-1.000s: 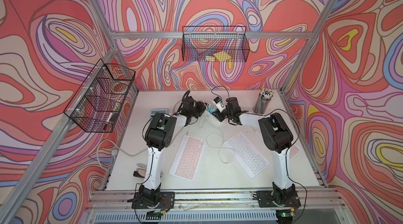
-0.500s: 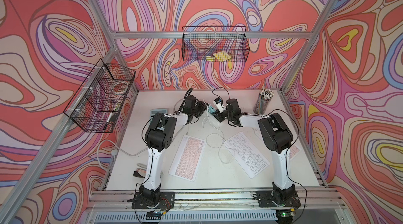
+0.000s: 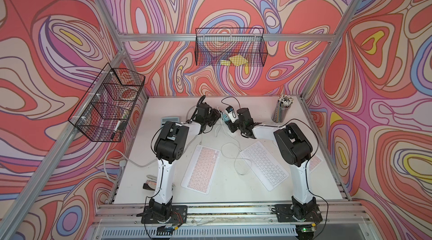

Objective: Unplug the wireless keyboard
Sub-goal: Remove the plug from the socket.

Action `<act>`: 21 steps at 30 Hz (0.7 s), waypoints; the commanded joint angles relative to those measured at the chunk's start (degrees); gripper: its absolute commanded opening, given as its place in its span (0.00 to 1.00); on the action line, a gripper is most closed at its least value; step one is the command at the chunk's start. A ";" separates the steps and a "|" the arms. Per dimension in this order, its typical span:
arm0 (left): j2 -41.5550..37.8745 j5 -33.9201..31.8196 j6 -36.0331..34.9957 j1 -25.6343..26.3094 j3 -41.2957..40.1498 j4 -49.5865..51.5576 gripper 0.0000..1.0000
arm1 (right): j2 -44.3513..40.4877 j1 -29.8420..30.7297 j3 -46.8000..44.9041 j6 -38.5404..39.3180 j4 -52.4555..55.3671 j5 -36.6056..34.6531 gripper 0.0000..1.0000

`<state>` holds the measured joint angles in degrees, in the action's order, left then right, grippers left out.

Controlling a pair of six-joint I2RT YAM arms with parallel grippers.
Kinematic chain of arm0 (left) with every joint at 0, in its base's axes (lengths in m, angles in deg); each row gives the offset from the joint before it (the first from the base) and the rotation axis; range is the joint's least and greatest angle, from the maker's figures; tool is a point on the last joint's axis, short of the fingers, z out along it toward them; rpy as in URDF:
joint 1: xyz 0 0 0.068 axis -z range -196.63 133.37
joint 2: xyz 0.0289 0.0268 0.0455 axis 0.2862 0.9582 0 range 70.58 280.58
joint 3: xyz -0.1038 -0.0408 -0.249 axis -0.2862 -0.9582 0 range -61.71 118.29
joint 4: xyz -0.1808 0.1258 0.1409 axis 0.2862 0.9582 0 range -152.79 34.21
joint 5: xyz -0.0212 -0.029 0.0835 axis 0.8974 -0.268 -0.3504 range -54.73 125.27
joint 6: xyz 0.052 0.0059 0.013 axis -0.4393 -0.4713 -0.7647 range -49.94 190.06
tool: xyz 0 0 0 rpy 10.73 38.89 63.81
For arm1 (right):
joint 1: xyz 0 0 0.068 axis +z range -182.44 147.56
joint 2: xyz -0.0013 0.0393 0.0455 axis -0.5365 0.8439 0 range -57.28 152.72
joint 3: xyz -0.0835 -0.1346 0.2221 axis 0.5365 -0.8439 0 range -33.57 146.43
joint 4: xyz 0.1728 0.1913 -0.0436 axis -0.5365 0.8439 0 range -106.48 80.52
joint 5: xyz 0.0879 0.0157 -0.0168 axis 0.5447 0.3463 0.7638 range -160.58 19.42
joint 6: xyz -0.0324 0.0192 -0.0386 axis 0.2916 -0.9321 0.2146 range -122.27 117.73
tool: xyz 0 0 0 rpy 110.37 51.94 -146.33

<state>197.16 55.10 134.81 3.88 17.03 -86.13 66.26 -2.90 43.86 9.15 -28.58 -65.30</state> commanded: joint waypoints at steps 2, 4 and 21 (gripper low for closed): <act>3.98 2.02 -3.07 2.06 -3.41 18.51 0.48 | 1.74 5.91 2.54 7.62 2.07 -2.66 0.16; 4.10 2.08 -3.15 2.08 -3.64 18.41 0.48 | 2.13 5.83 3.38 6.26 3.36 -1.90 0.16; 3.11 2.75 -1.59 1.81 -12.30 11.17 0.45 | -2.52 -3.30 -4.04 -20.30 -12.22 20.09 0.14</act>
<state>195.57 56.43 135.18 3.82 9.76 -95.24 65.67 -7.36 38.51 -7.31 -37.02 -49.96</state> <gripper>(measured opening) 0.448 0.305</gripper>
